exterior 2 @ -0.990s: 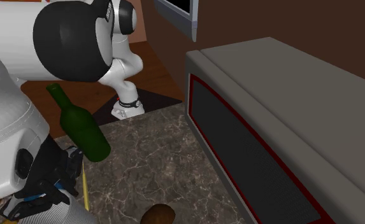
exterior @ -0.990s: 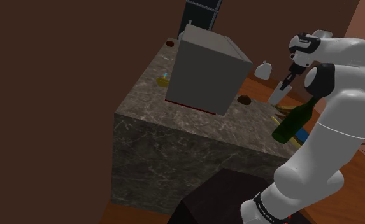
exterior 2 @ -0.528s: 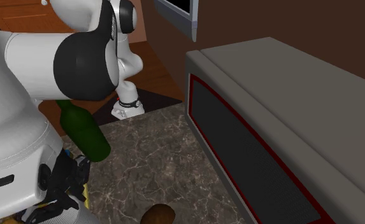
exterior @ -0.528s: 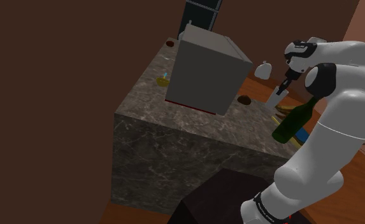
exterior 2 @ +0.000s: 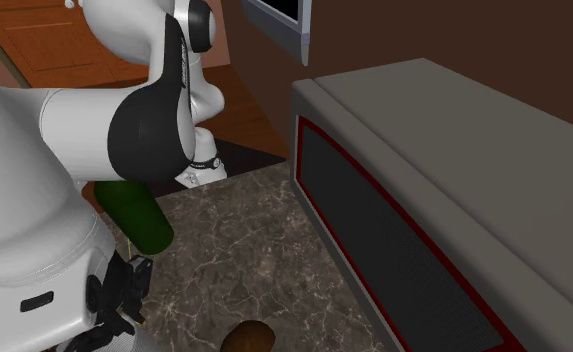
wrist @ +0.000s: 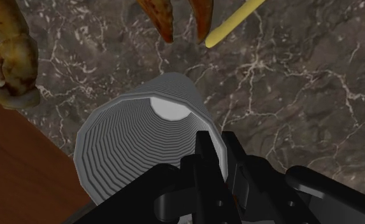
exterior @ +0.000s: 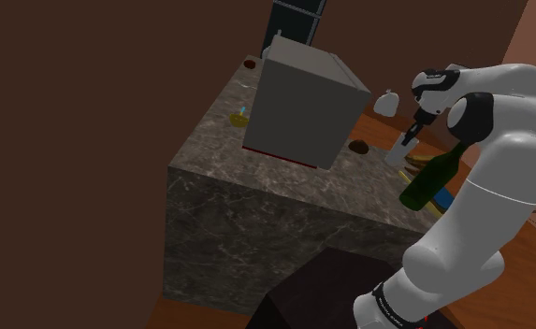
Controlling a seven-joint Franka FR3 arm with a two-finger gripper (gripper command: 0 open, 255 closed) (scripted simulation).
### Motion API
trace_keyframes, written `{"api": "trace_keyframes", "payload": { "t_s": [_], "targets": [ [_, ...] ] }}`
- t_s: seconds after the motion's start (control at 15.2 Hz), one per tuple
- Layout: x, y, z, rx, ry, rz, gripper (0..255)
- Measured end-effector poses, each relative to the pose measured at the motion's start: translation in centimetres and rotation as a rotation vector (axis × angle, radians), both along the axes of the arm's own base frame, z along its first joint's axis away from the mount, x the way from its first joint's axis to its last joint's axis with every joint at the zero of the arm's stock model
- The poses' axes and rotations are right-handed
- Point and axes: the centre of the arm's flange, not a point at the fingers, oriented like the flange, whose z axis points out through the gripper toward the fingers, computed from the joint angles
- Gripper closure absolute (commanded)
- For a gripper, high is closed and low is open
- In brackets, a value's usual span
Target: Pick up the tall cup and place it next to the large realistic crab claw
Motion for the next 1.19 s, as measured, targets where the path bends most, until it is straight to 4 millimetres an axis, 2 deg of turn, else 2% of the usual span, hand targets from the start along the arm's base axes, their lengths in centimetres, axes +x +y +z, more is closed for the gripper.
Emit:
{"api": "trace_keyframes", "payload": {
  "t_s": [0.2, 0.26, 0.66, 0.79, 0.92, 1.19],
  "targets": [
    [0.0, 0.0, -0.1, 0.000, 0.000, 0.000, 255],
    [0.0, 0.0, -0.1, 0.000, 0.000, 0.000, 0],
    [0.0, 0.0, -0.1, 0.000, 0.000, 0.000, 0],
    [0.0, 0.0, 1.5, -0.001, -0.001, 0.000, 0],
    [0.2, 0.2, 4.0, -0.002, -0.001, 0.000, 0],
    [-0.1, 0.3, 4.9, -0.001, -0.001, 0.000, 0]
  ]
}}
